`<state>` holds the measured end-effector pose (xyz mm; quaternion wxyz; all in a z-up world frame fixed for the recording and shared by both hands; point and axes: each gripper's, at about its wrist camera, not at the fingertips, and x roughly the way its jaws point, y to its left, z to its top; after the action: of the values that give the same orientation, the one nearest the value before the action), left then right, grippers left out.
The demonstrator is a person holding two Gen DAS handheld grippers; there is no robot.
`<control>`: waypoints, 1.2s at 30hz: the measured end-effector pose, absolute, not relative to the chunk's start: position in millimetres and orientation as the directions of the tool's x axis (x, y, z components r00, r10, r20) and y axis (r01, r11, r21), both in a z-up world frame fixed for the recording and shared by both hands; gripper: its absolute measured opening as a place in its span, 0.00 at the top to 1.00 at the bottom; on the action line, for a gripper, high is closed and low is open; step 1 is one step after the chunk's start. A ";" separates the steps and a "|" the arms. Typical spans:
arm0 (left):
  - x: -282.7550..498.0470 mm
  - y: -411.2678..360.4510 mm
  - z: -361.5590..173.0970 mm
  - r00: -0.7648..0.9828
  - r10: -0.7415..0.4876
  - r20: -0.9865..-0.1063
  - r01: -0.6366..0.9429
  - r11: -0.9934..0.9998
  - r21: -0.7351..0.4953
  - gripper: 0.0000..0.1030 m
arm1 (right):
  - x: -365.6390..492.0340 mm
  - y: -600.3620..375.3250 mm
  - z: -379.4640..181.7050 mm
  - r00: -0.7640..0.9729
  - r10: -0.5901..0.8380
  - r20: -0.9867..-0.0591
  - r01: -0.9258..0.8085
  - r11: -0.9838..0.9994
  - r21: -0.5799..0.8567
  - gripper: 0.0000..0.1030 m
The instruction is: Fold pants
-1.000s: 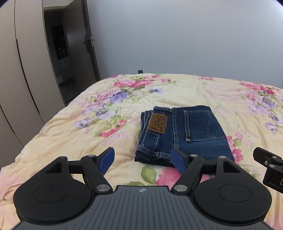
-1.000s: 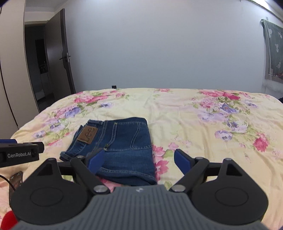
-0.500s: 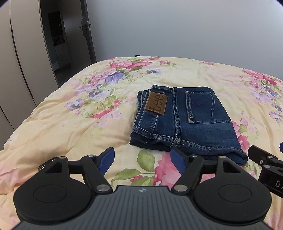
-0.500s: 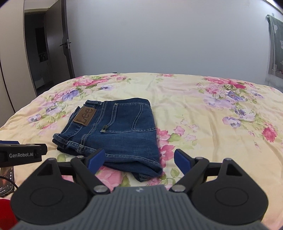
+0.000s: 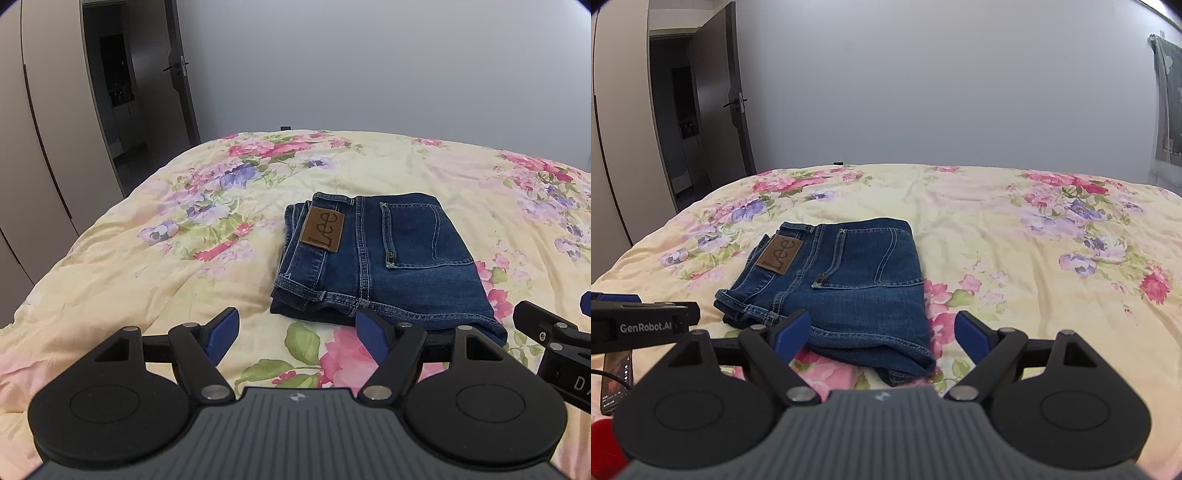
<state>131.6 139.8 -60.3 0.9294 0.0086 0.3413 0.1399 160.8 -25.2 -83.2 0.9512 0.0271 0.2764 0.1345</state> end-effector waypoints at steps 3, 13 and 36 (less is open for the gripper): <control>130.2 138.3 -57.8 0.731 0.265 -0.629 -0.254 0.961 0.110 0.18 | 159.2 -27.2 -80.5 0.815 0.272 -0.512 -0.240 0.962 0.130 0.21; 128.1 135.6 -54.6 0.736 0.269 -0.621 -0.253 0.961 0.116 0.18 | 154.7 -27.8 -75.7 0.821 0.278 -0.499 -0.245 0.961 0.131 0.21; 127.6 133.6 -52.2 0.739 0.265 -0.619 -0.249 0.962 0.114 0.18 | 152.1 -27.7 -74.1 0.822 0.279 -0.497 -0.248 0.960 0.130 0.21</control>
<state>127.6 133.6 -52.2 0.9325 0.0120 0.3337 0.1380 152.1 -27.7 -74.1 0.9539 0.0298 0.2648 0.1382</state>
